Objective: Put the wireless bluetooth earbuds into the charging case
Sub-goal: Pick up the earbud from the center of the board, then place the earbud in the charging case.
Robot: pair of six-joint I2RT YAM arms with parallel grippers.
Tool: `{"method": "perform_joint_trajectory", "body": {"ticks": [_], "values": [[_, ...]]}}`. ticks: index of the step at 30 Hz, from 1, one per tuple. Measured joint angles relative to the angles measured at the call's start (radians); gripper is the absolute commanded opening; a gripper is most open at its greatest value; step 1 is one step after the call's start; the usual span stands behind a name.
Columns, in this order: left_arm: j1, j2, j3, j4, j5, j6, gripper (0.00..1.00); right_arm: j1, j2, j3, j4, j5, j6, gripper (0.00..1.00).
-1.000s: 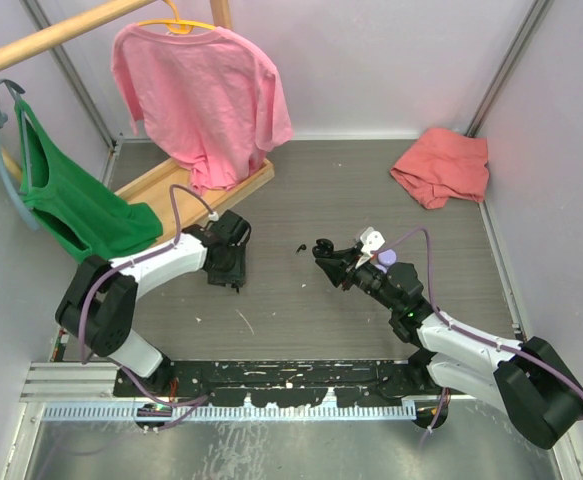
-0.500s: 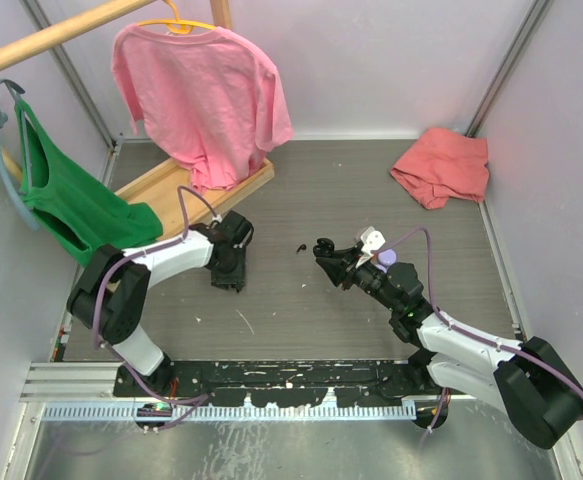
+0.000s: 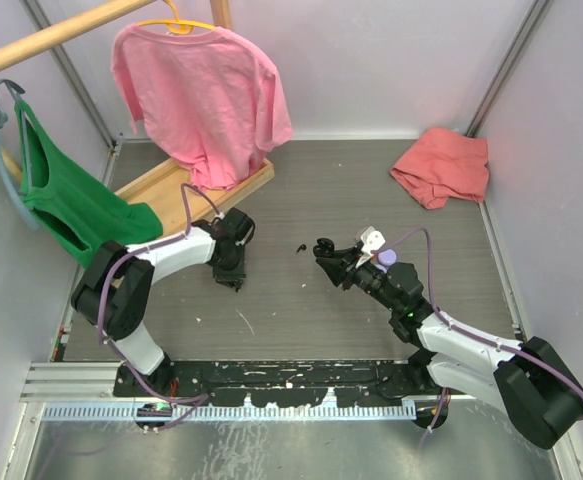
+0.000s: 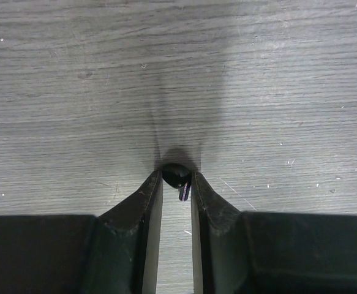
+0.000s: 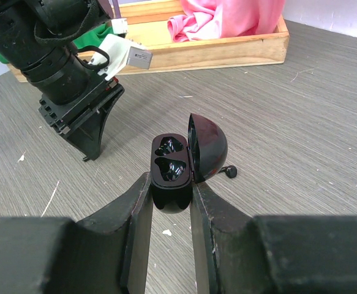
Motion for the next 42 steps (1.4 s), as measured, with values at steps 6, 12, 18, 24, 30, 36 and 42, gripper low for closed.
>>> {"method": "perform_joint_trajectory", "body": {"ticks": [6, 12, 18, 24, 30, 36, 42], "values": [[0.004, -0.005, -0.003, 0.014, 0.021, 0.013, 0.12, 0.000, 0.005, 0.000, 0.000, -0.012, 0.000, 0.01], [0.004, -0.057, -0.062, 0.095, 0.070, 0.016, 0.10, 0.000, 0.043, 0.001, 0.000, -0.066, 0.000, 0.01], [0.004, -0.146, -0.130, 0.165, 0.108, 0.020, 0.09, 0.003, 0.082, 0.002, 0.006, -0.125, 0.000, 0.01], [0.004, -0.269, -0.183, 0.270, 0.147, 0.028, 0.09, 0.027, 0.113, 0.018, 0.024, -0.172, 0.000, 0.02], [0.004, -0.407, -0.244, 0.374, 0.193, 0.034, 0.09, 0.048, 0.165, 0.031, 0.068, -0.208, 0.000, 0.02], [-0.004, -0.537, -0.277, 0.476, 0.232, 0.010, 0.10, 0.053, 0.207, 0.032, 0.113, -0.223, 0.003, 0.02], [-0.041, -0.623, -0.297, 0.566, 0.248, -0.021, 0.11, 0.055, 0.215, 0.048, 0.151, -0.230, 0.017, 0.02]]}}
